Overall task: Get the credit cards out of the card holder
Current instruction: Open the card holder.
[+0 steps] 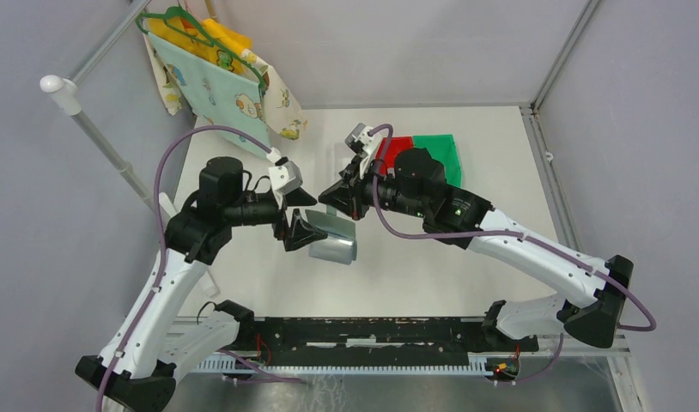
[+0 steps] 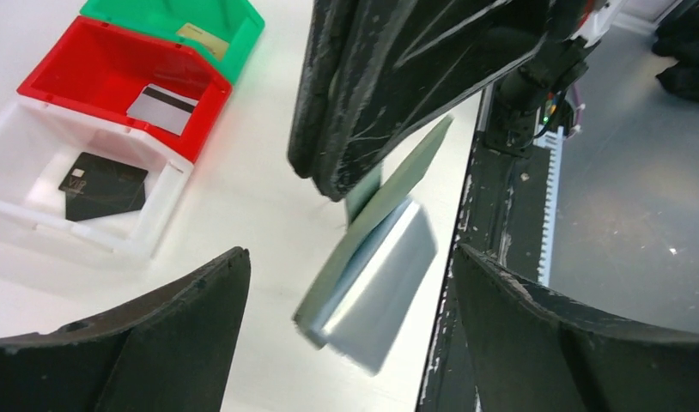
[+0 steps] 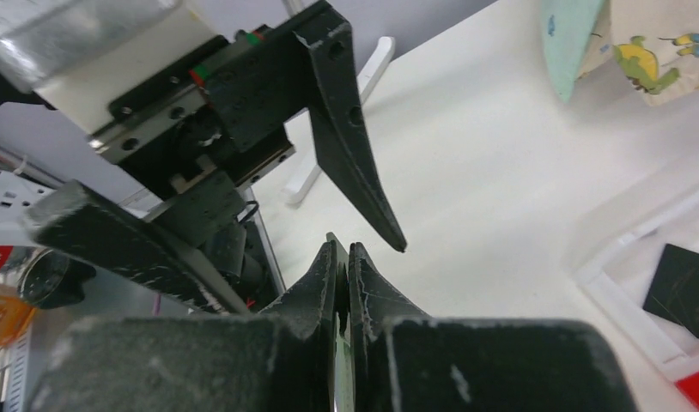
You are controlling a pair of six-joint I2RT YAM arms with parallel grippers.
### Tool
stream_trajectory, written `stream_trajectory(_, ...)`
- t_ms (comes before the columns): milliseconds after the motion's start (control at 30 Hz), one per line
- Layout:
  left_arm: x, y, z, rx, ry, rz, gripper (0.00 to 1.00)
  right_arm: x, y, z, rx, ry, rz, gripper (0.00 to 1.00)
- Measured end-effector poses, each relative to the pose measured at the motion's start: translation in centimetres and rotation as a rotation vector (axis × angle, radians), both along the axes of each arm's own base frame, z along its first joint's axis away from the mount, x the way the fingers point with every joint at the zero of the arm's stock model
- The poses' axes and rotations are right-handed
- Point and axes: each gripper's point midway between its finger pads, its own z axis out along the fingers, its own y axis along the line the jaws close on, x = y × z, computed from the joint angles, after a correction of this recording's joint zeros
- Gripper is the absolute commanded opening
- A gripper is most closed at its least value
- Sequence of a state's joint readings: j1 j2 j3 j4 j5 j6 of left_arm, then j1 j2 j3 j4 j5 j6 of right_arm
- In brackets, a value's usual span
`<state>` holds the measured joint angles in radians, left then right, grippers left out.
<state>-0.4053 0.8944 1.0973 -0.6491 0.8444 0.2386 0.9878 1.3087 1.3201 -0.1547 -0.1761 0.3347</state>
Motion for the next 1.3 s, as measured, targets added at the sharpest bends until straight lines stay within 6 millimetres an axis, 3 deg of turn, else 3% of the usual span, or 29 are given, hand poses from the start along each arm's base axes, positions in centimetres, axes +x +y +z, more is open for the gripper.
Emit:
stream_trajectory(100,-0.1,0.2,-0.7,0.025,-0.012,-0.011,0.77,-0.7,0.3,0.2,0.01,0.001,0.043,0.0)
stream_trajectory(267,-0.7,0.2,-1.5,0.044,0.003,-0.052,0.45,-1.6,0.8,1.1,0.048,0.003,0.095,0.0)
stream_trajectory(433,-1.0,-0.2,-1.7,0.036,0.041,-0.089,0.36,-2.2,1.2,2.5,0.107,0.006,0.133,0.0)
stream_trajectory(633,-1.3,-0.3,-1.3,0.025,0.035,-0.098,0.05,-2.7,1.6,3.9,0.166,0.009,0.16,0.01)
stream_trajectory(667,-1.3,-0.3,-1.2,0.023,0.033,-0.097,0.02,-2.7,1.6,4.1,0.172,0.01,0.162,0.11)
stream_trajectory(767,-1.4,-0.2,-0.8,0.014,0.028,-0.083,0.02,-2.7,1.6,4.4,0.187,0.013,0.16,0.66)
stream_trajectory(833,-1.5,-0.1,-0.6,0.007,0.034,-0.072,0.02,-2.5,1.5,5.0,0.205,-0.008,0.153,0.83)
stream_trajectory(933,-1.7,-0.2,0.6,-0.013,0.039,-0.073,0.02,-2.6,0.7,5.4,0.225,-0.022,0.145,0.91)
stream_trajectory(1000,-2.1,-0.4,2.1,-0.035,0.035,-0.096,0.02,-2.1,-0.9,5.3,0.242,-0.04,0.127,0.92)
stream_trajectory(1167,-3.1,-1.1,5.9,-0.097,0.03,-0.167,0.02,-2.1,-5.0,2.6,0.229,-0.067,0.127,0.93)
stream_trajectory(1300,-4.1,-1.2,6.4,-0.115,0.068,-0.208,0.02,-3.7,-5.6,1.1,0.208,-0.085,0.204,0.89)
